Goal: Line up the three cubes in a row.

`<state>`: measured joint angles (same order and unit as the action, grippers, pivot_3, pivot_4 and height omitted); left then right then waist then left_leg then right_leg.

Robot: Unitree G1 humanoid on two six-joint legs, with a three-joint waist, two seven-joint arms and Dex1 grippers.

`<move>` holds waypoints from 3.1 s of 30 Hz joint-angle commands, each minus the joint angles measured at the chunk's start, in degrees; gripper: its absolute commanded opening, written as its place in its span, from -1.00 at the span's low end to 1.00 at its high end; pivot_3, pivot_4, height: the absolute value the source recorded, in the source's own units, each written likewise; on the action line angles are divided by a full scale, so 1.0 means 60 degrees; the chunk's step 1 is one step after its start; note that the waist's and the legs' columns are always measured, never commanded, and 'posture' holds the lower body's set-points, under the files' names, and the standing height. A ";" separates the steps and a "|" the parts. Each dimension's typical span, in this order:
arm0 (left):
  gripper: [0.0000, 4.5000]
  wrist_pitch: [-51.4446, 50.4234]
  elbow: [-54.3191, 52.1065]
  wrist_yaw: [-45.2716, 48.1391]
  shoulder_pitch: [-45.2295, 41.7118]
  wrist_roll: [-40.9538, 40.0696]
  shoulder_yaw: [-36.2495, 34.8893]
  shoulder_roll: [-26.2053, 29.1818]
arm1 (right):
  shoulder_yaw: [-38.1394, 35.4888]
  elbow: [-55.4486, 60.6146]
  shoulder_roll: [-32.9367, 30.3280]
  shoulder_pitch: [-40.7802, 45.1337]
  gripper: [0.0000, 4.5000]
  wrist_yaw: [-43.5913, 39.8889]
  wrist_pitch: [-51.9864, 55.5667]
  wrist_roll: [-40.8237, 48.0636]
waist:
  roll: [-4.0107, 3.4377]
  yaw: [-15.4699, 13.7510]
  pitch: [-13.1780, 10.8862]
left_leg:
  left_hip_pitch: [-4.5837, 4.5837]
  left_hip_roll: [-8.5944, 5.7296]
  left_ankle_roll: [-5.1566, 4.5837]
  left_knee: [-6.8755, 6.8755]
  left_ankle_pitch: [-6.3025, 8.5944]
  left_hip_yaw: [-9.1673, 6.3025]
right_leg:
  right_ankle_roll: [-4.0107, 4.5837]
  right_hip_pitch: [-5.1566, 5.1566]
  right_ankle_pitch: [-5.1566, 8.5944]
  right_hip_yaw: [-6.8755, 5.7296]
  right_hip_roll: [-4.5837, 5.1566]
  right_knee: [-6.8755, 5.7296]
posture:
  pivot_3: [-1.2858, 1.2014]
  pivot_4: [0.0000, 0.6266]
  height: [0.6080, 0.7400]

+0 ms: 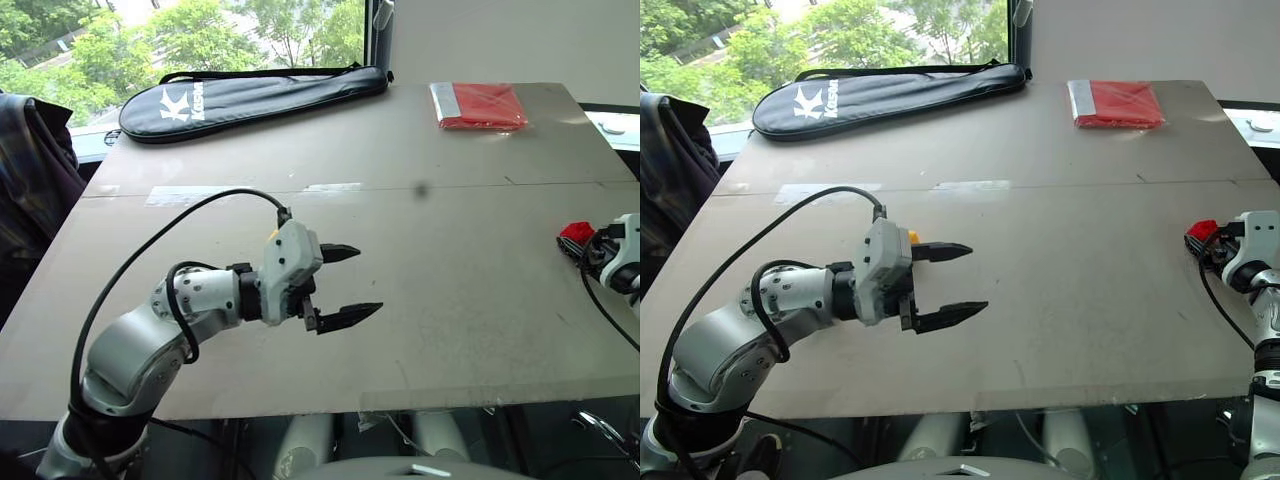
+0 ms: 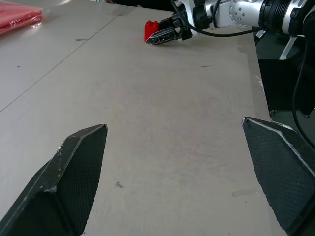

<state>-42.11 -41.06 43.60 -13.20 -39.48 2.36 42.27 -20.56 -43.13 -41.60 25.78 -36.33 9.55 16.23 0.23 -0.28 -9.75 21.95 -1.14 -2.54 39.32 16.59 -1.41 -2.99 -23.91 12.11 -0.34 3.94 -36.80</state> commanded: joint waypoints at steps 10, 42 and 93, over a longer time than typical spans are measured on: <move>1.00 0.0678 -0.0263 0.0150 0.0384 0.0365 -0.0058 0.0116 | 0.1106 0.2131 -0.0245 -0.0480 -0.42 -0.2909 -0.0645 0.0174 | -0.0001 0.0108 -0.0001 | -0.0001 0.0001 0.0001 0.0000 0.0000 -0.0006 | -0.0007 0.0001 -0.0005 -0.0004 0.0002 -0.0002 | 0.03 -0.52 0.31; 1.00 0.2841 0.0245 0.2180 0.1608 0.1467 -0.0323 0.0966 | 0.6736 0.0670 0.0188 0.1693 -0.42 -0.9361 -0.5368 0.0738 | 0.0057 0.0123 -0.0090 | 0.0012 0.0008 0.0053 0.0006 -0.0028 -0.0026 | 0.0027 -0.0006 -0.0009 -0.0036 0.0031 0.0013 | 0.03 -0.52 0.31; 1.00 0.6530 0.1433 -0.4867 0.8549 0.4962 -0.3608 -0.5400 | 0.2145 0.6739 -0.0034 -0.2254 0.98 -0.9312 -0.0995 0.5415 | 0.0065 -0.0097 -0.0096 | 0.0020 0.0019 0.0011 0.0015 -0.0001 -0.0047 | 0.0017 -0.0004 0.0000 -0.0075 0.0074 0.0013 | 0.03 -0.52 0.31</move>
<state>-4.54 -33.15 16.46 39.08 -11.24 -19.34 10.56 -7.05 -4.81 -41.54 11.44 -89.55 2.81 48.20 0.61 -0.87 -10.33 22.06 -1.03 -2.47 39.41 16.58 -1.70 -2.96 -23.92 12.15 -0.79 4.38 -36.72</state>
